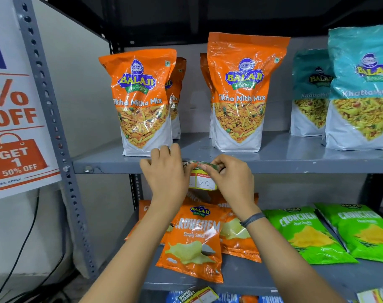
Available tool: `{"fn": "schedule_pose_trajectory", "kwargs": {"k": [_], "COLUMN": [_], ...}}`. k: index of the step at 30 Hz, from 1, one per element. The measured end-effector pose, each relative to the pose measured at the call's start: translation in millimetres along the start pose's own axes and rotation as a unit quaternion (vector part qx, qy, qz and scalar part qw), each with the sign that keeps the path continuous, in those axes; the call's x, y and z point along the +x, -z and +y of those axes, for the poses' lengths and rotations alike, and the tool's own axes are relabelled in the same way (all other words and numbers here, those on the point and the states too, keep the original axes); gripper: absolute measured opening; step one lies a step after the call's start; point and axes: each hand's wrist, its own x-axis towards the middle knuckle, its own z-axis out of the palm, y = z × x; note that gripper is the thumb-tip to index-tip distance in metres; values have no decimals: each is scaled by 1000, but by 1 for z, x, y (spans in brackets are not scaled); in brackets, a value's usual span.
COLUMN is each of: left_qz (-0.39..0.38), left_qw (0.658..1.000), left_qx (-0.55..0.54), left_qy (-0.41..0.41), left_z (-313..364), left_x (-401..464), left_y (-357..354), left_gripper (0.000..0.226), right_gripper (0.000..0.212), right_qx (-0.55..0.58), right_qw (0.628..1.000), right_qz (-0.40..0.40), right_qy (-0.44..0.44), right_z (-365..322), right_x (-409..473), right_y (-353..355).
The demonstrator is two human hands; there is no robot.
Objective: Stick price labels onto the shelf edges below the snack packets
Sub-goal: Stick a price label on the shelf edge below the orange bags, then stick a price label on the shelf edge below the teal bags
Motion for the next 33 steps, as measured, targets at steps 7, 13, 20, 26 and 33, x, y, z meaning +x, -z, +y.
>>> {"fn": "schedule_pose_trajectory", "kwargs": {"k": [7, 13, 20, 26, 33], "left_qz": [73, 23, -190, -352, -308], "left_qw": [979, 922, 876, 772, 781], "left_qx": [-186, -366, -422, -528, -542], "left_qy": [-33, -122, -135, -21, -10], "left_z": [63, 197, 398, 494, 505], "left_x": [-30, -62, -102, -92, -89], "left_y": [4, 3, -8, -22, -18], "left_gripper": [14, 28, 32, 42, 40], "right_gripper": [32, 24, 16, 29, 16], "right_qx": [22, -47, -175, -180, -112], "right_qw": [995, 982, 955, 976, 990], "right_qz": [69, 157, 228, 112, 81], "right_qy": [-74, -98, -70, -42, -39], "right_z": [54, 148, 271, 338, 359], "right_x": [-10, -10, 2, 29, 53], "right_y": [61, 167, 292, 332, 341]}}
